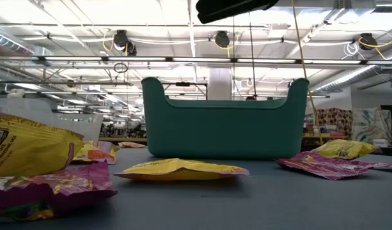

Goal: Sort candy
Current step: Put the orange candy into the transparent bin

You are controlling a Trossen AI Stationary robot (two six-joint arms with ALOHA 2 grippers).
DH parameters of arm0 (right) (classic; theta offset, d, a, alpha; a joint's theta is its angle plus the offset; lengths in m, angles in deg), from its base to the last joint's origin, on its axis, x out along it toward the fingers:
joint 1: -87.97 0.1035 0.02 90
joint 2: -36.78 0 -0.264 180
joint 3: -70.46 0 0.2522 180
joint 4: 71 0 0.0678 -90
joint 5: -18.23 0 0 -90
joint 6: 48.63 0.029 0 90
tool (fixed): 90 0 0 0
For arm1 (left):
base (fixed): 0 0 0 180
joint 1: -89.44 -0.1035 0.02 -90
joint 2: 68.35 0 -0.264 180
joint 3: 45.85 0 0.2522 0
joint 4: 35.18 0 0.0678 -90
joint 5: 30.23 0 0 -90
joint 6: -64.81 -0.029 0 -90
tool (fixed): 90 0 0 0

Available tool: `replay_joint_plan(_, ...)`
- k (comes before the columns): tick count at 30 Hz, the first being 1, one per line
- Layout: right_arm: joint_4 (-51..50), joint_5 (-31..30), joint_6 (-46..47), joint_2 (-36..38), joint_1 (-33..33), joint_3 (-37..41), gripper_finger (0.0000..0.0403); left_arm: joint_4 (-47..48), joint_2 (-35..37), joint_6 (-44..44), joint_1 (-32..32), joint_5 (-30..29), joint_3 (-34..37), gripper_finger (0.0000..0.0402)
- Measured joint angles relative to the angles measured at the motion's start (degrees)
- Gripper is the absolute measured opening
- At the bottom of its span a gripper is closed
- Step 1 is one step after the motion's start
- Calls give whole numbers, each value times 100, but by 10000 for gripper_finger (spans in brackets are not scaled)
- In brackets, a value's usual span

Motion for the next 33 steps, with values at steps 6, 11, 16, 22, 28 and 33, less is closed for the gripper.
replay_joint_plan(6,-24,-2,-131,115,12,0,199,-3,6,-1840,-439,-1134,-620,51)
replay_joint_plan(11,-350,1,-123,370,229,0,198,-494,9,-3618,-855,-1558,-1132,51)
replay_joint_plan(16,-973,-229,116,829,645,0,198,-1707,13,-5889,-1284,-1633,-1558,51)
replay_joint_plan(22,-1970,-900,524,1465,1334,0,198,-3815,17,-8673,-1853,-1213,-1653,50)
replay_joint_plan(28,-2762,-1248,1231,1786,1974,0,198,-4895,17,-10047,-2559,-139,-1656,50)
replay_joint_plan(33,-3185,-1857,1632,1774,2285,327,198,-6167,24,-10379,-3307,1089,-1271,50)
